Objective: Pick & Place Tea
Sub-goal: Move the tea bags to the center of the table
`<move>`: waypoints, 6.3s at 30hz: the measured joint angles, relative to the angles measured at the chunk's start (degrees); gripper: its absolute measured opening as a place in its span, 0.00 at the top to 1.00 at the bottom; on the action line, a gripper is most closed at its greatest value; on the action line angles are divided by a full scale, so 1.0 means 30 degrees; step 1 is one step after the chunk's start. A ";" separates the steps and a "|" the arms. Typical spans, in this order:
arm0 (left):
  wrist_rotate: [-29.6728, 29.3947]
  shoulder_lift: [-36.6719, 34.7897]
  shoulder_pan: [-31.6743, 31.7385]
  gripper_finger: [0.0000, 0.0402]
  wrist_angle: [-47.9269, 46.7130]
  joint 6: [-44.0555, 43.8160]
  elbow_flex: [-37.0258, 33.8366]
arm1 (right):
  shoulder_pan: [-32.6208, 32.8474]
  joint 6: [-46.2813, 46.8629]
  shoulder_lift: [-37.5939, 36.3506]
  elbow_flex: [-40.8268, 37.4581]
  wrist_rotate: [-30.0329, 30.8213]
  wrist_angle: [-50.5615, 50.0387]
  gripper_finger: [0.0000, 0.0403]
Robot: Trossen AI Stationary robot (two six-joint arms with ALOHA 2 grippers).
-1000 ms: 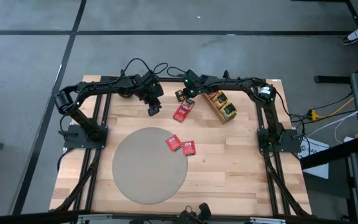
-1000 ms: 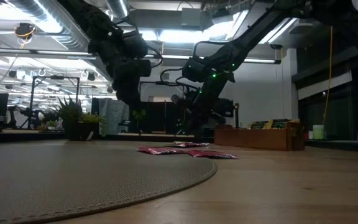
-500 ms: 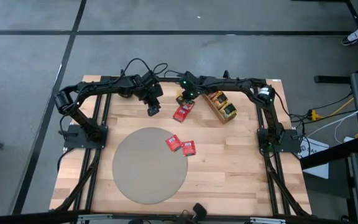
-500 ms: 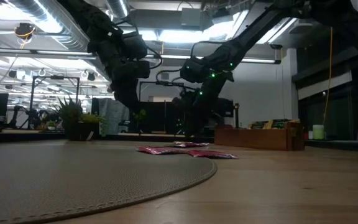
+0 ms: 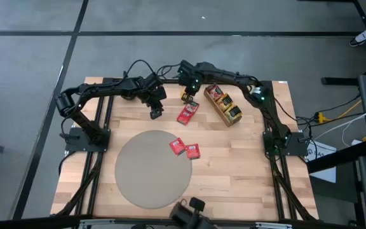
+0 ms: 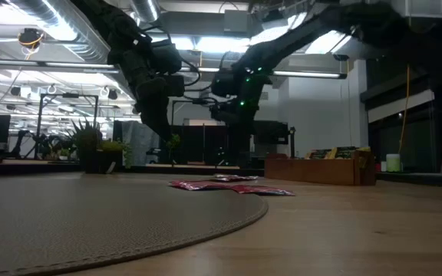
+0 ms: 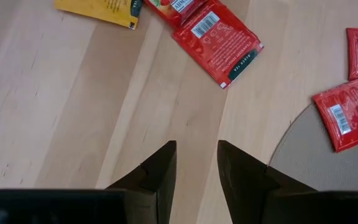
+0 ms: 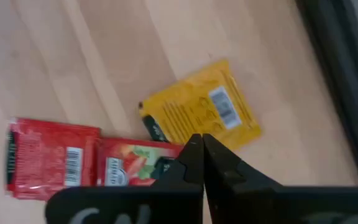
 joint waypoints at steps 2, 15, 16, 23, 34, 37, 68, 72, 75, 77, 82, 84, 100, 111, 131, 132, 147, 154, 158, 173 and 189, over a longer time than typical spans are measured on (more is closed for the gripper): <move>-0.0047 0.0000 0.0000 0.72 -0.0049 0.0000 0.0000 | -0.0166 -0.0233 0.1045 0.1763 -0.0674 -0.1379 1.00; -0.0497 -0.0235 0.0036 0.72 -0.0605 0.0249 -0.0007 | -0.0232 -0.1302 0.4468 0.5963 -0.2959 -0.4973 1.00; -0.0599 -0.0309 0.0036 0.72 -0.0612 0.0337 -0.0006 | -0.0245 -0.1168 0.4436 0.5969 -0.2904 -0.5087 1.00; -0.1301 -0.0745 0.0029 0.72 -0.0612 0.0524 0.0000 | -0.0462 -0.0504 0.4436 0.5982 -0.2640 -0.4741 1.00; -0.1301 -0.1035 0.0029 0.72 -0.0612 0.0517 0.0000 | -0.1067 -0.0593 0.4429 0.6154 -0.3039 -0.4745 1.00; -0.1301 -0.1035 0.0029 0.72 -0.0612 0.0517 0.0000 | -0.1196 -0.0543 0.4486 0.6154 -0.3485 -0.4679 1.00; -0.1166 -0.1915 0.0080 0.79 0.0679 0.0639 -0.0007 | -0.1430 0.1425 0.0878 0.6307 -0.5522 -0.5737 1.00; -0.0401 -0.2433 0.0223 0.85 0.3172 -0.0147 -0.0383 | -0.0719 0.1847 -0.0765 0.6314 -0.5519 -0.5747 1.00; 0.1018 -0.2268 0.0431 0.90 0.5900 -0.1911 -0.0999 | -0.0005 0.2232 -0.1749 0.6295 -0.5050 -0.5802 1.00; 0.1048 -0.1733 0.0452 0.96 0.7196 -0.2730 -0.1027 | 0.0558 0.2669 -0.2440 0.6292 -0.4461 -0.5890 1.00; 0.0969 -0.0044 -0.0098 0.99 0.8411 -0.3111 -0.0744 | 0.1961 0.4357 -0.4182 0.6292 -0.2562 -0.5403 1.00; 0.0797 0.0728 -0.0319 0.99 0.8737 -0.3304 -0.0432 | 0.2489 0.5120 -0.5107 0.6292 -0.1663 -0.5203 1.00; -0.0721 0.5779 -0.0312 0.99 1.1830 -0.5734 0.1957 | 0.4923 0.5615 -0.9707 0.4404 0.1301 -0.7055 1.00; -0.3782 0.8794 -0.1024 0.99 1.0646 -0.6495 0.3794 | 0.5093 0.8683 -1.6901 -0.8618 -0.1240 0.2027 1.00; -0.4145 0.8718 -0.3214 0.99 0.8127 -0.7872 0.3752 | 0.6539 0.8577 -1.9413 -1.2920 -0.1272 0.2914 0.99; -0.3877 0.8437 -0.3259 0.99 0.7866 -0.8123 0.3728 | 0.6539 0.8486 -1.9424 -1.2920 -0.1269 0.2966 0.99; -0.6766 0.8534 -0.1515 0.99 1.0020 -0.9957 0.4890 | 0.6353 0.7596 -1.9497 -1.2920 -0.0645 0.3101 0.99; -0.7173 1.0205 -0.1738 0.99 0.5948 -1.0764 0.7968 | 0.6070 0.8114 -1.9490 -1.2920 -0.0588 0.3145 0.99; -0.7152 1.1199 -0.1748 0.99 0.3312 -1.1315 0.9678 | 0.5909 0.8164 -1.9490 -1.2920 -0.0657 0.3442 0.99; -0.4758 1.2002 -0.1347 0.99 -0.1178 -1.3174 1.1520 | 0.5909 0.8178 -1.9483 -1.2920 -0.0755 0.3727 0.99; -0.3982 1.1755 -0.4031 0.99 -0.4410 -1.1083 1.1562 | 0.5916 0.8485 -1.9483 -1.2913 -0.1917 0.2281 0.99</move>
